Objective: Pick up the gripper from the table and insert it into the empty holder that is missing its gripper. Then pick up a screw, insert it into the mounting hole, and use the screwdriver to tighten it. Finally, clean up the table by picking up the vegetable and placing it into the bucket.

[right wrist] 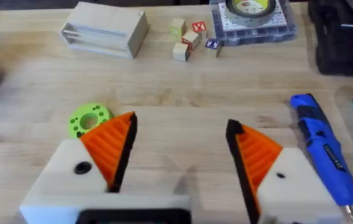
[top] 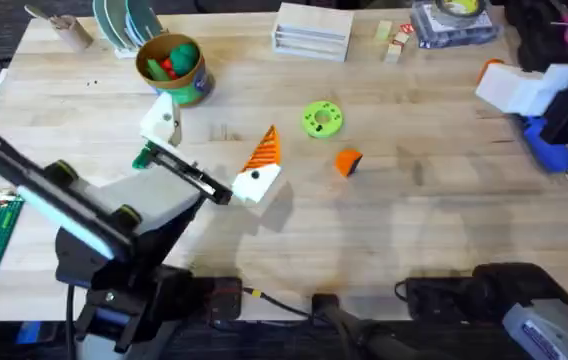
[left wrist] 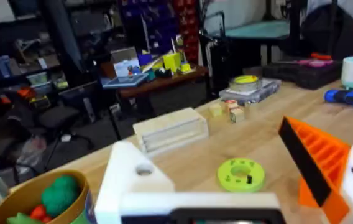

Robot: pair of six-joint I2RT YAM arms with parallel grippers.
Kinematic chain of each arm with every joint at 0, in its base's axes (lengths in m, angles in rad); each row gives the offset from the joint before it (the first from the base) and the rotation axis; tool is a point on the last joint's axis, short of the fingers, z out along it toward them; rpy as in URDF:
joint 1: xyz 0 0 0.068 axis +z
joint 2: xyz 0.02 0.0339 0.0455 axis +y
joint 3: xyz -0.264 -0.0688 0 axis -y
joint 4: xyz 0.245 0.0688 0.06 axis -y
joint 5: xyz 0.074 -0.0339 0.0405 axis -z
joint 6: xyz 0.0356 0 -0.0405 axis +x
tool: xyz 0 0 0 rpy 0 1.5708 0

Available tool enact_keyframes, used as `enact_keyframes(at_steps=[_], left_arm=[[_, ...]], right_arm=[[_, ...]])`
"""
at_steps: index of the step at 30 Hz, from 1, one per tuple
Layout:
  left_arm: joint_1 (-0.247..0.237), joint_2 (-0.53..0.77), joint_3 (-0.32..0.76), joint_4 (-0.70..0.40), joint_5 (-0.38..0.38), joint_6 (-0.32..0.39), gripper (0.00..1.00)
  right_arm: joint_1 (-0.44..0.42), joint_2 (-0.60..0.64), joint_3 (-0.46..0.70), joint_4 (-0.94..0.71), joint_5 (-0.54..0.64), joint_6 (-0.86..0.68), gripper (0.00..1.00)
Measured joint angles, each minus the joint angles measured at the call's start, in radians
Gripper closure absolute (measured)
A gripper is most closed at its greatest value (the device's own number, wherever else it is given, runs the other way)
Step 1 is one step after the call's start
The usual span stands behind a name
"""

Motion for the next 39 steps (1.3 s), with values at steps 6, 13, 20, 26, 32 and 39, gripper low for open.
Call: enact_keyframes(at_steps=[6, 13, 20, 26, 32, 39], left_arm=[[0.0, -0.113, 0.0, -0.114, -0.017, -0.016, 0.008], [0.0, -0.113, 0.0, -0.329, -0.03, -0.026, 0.008], [0.0, -0.109, 0.001, -0.359, -0.033, -0.03, 0.008], [0.0, -0.109, 0.001, -0.359, -0.032, -0.03, 0.008], [0.0, -0.109, 0.001, -0.359, -0.032, -0.03, 0.008], [0.0, -0.11, 0.001, -0.359, -0.032, -0.03, 0.008]], right_arm=[[0.0, 0.0, 0.0, 0.0, 0.0, 0.0, 0.083], [0.0, 0.0, 0.0, 0.0, 0.0, 0.0, 0.084], [0.0, 0.0, 0.0, 0.0, 0.0, 0.0, 0.084], [0.0, 0.0, 0.0, 0.0, 0.0, 0.0, 0.084], [0.0, 0.0, 0.0, 0.0, 0.0, 0.0, 0.084], [0.0, 0.0, 0.0, 0.0, 0.0, 0.0, 0.084]])
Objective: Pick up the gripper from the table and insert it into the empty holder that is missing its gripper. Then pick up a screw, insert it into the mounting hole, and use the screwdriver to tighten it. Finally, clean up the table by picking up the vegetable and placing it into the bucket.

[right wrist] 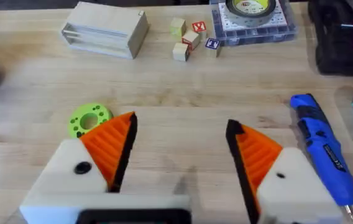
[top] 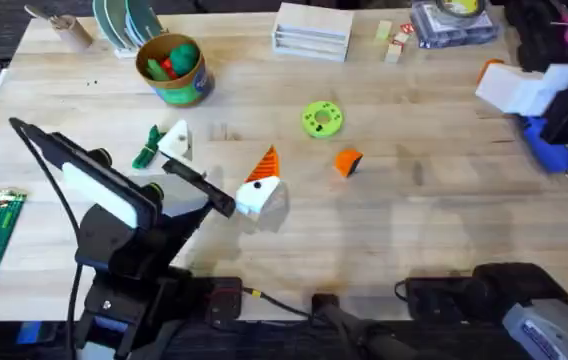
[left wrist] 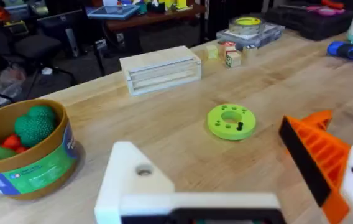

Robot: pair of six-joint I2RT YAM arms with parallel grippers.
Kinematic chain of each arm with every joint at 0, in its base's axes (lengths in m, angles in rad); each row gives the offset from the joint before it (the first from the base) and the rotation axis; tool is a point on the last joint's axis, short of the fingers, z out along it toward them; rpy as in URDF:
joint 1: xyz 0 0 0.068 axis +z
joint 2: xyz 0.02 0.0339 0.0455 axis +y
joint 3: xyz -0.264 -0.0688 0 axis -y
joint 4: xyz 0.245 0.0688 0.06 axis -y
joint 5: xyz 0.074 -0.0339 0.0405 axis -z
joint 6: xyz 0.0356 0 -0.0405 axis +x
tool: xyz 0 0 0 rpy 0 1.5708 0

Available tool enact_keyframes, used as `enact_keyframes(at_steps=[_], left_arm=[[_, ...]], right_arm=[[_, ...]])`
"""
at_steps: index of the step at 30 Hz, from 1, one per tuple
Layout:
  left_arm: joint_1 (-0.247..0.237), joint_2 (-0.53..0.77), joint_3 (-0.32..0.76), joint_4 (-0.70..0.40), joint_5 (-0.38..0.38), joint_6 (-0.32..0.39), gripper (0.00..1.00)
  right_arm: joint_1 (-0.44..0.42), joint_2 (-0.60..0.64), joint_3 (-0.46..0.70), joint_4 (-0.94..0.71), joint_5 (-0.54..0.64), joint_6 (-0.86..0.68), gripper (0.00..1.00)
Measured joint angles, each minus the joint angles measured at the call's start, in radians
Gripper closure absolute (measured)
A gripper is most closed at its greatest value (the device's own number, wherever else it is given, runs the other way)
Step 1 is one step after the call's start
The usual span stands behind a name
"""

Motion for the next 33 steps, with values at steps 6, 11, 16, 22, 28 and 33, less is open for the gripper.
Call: enact_keyframes(at_steps=[6, 11, 16, 22, 28, 33], left_arm=[[0.0, 0.0, 0.0, 0.0, 0.0, 0.0, 0.008], [0.0, 0.0, 0.0, 0.001, 0.024, -0.021, 0.008], [0.0, 0.0, 0.0, 0.004, 0.146, -0.095, 0.008], [0.0, 0.0, 0.0, 0.001, 0.354, -0.151, 0.007], [-0.001, 0.0, 0.0, -0.007, 0.501, -0.168, 0.007], [-0.001, 0.0, 0.0, -0.008, 0.542, -0.172, 0.007]], right_arm=[[0.0, 0.0, 0.0, 0.0, 0.0, 0.0, 0.084], [0.0, 0.0, 0.0, 0.0, 0.0, 0.0, 0.084], [0.0, 0.0, 0.0, 0.0, 0.0, 0.0, 0.084], [0.0, 0.0, 0.0, 0.0, 0.0, 0.0, 0.084], [0.0, 0.0, 0.0, 0.0, 0.0, 0.0, 0.084], [0.0, 0.0, 0.0, 0.0, 0.0, 0.0, 0.084]])
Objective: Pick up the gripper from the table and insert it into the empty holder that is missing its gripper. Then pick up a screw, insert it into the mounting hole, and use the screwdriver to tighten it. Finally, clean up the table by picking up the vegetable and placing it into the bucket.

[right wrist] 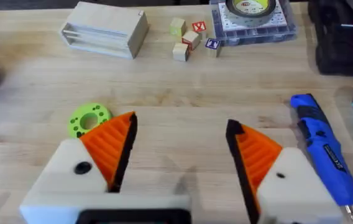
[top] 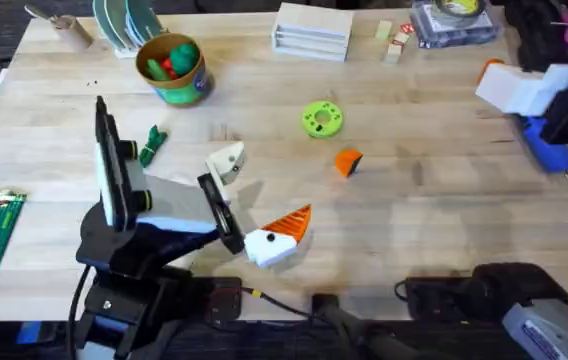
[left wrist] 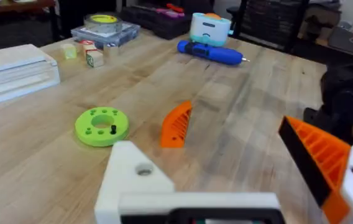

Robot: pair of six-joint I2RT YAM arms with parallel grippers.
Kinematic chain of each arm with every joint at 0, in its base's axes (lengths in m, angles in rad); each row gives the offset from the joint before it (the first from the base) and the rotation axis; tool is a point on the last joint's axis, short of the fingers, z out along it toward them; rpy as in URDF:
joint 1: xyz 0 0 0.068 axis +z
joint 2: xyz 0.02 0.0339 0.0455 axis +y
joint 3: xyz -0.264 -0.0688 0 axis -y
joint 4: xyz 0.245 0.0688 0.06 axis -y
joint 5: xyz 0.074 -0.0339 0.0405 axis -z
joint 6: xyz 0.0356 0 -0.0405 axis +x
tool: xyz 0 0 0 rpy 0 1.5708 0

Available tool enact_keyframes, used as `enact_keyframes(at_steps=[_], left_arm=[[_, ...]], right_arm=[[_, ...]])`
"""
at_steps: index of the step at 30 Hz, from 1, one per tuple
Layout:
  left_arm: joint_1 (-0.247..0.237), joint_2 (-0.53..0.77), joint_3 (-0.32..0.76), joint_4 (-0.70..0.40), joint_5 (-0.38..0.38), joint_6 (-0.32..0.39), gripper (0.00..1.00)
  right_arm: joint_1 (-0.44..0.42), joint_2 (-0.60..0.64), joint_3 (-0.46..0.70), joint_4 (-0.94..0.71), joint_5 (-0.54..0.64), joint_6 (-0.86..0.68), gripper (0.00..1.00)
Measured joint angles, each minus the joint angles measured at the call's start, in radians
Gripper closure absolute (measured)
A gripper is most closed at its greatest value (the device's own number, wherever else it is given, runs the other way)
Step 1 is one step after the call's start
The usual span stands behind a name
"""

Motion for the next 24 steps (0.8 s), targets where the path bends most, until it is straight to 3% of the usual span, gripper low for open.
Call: enact_keyframes(at_steps=[24], left_arm=[[0.0, 0.0, 0.0, -0.001, 0.016, -0.005, 0.008]], right_arm=[[0.0, 0.0, 0.0, -0.064, -0.01, 0.0, 0.084]])
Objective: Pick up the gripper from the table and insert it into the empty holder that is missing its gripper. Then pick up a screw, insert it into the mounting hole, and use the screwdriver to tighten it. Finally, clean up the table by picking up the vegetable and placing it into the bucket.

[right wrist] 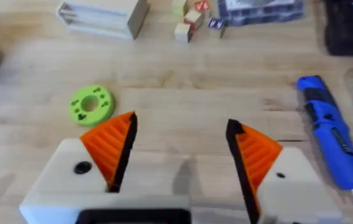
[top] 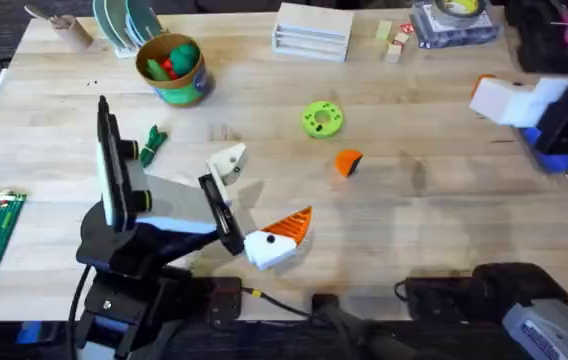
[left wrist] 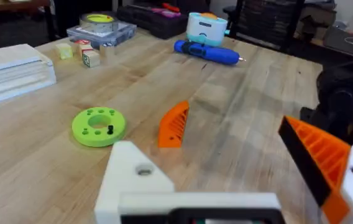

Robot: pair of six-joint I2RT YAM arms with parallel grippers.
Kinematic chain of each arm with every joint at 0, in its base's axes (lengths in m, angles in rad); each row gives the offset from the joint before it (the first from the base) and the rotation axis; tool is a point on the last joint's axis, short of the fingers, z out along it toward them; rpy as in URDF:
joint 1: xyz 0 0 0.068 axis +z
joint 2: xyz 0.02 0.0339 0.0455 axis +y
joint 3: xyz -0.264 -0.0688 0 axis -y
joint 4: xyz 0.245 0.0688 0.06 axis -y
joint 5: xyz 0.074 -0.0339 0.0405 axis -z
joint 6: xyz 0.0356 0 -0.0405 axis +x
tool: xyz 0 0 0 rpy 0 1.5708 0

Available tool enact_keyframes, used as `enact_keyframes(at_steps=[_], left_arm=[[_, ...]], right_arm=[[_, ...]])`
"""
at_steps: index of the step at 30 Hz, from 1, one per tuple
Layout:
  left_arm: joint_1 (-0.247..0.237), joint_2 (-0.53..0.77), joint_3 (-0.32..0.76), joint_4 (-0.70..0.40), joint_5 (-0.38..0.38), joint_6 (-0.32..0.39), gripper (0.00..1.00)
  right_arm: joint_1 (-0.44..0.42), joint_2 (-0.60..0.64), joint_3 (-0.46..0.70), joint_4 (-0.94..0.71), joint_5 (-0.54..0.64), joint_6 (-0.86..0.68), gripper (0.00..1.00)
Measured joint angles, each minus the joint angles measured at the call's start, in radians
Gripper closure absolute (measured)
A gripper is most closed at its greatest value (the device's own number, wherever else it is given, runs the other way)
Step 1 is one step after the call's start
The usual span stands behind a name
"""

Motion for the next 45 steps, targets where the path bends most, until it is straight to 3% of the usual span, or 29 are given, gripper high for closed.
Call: enact_keyframes(at_steps=[6, 11, 17, 22, 26, 33, 38, 45], left_arm=[[0.0, 0.0, 0.0, 0.0, 0.0, 0.0, 0.008], [0.0, 0.0, 0.0, 0.0, 0.0, 0.0, 0.009], [0.0, 0.0, 0.0, 0.0, 0.0, 0.0, 0.008], [0.0, 0.0, 0.0, 0.0, 0.0, 0.0, 0.008], [0.0, 0.0, 0.0, 0.0, 0.0, 0.0, 0.008], [0.0, 0.0, 0.0, 0.0, -0.001, 0.0, 0.008], [0.0, 0.0, 0.0, 0.0, -0.008, 0.0, 0.009], [0.0, 0.0, 0.0, 0.0, -0.012, 0.0, 0.008]], right_arm=[[0.023, 0.051, 0.004, -0.033, -0.215, -0.048, 0.082], [0.151, 0.2, 0.004, -0.109, -0.313, -0.068, 0.082], [0.353, 0.352, 0.004, -0.072, -0.287, -0.076, 0.082], [0.44, 0.457, 0.004, -0.055, -0.277, -0.075, 0.082], [0.457, 0.56, 0.004, -0.02, -0.268, -0.073, 0.082], [0.457, 0.678, 0.004, 0.04, -0.138, -0.071, 0.082], [0.463, 0.69, 0.004, 0.061, -0.1, -0.071, 0.223], [0.469, 0.703, 0.004, 0.084, -0.096, -0.071, 0.266]])
